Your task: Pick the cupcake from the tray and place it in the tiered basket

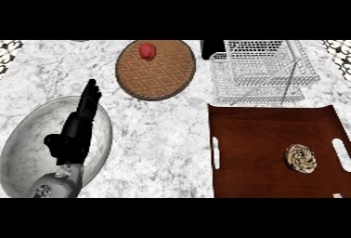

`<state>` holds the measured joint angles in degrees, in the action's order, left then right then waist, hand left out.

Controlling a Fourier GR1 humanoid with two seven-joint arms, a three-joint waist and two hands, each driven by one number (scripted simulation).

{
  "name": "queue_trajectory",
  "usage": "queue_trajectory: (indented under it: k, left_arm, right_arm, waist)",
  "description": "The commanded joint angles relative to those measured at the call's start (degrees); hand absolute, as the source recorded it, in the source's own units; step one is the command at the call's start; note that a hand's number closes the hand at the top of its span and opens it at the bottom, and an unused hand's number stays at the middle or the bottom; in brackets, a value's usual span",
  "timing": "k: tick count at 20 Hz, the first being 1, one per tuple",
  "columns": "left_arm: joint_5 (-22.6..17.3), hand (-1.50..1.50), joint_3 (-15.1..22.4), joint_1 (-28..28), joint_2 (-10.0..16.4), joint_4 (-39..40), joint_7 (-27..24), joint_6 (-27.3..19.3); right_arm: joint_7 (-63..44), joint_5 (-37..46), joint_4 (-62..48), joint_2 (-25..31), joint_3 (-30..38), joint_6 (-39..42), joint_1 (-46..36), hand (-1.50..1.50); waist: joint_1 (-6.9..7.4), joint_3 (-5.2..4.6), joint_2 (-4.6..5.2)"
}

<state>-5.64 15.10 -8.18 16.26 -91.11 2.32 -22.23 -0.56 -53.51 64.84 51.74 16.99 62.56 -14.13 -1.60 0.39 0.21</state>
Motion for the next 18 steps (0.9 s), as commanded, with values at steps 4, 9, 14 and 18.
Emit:
queue_trajectory:
  k: [4,9,14,18]
  left_arm:
    - [0.73,0.00,0.05,0.41,-0.26,1.02,-0.45,-0.45]
    - [1.20,0.00,0.73,0.01,-2.04,3.22,-2.07,-0.69]
    - [0.91,0.00,0.00,2.49,-0.23,-0.20,-2.26,0.29]
    - [0.94,0.00,-0.86,-0.89,-0.52,2.21,-0.70,1.33]
  right_arm:
    - [3.61,15.70,15.80,8.88,7.78,11.13,-3.28,-1.50]
    - [4.04,28.48,29.55,6.84,10.15,8.49,-3.23,-1.50]
    - [8.22,39.41,39.88,1.71,12.41,9.34,4.12,-1.50]
    - [11.63,44.10,44.15,-1.16,11.68,8.59,7.31,-1.50]
  waist:
    - [-0.85,0.05,-0.78]
    - [0.04,-0.06,-0.17]
    - [0.65,-0.06,-0.48]
    - [0.91,-0.18,-0.24]
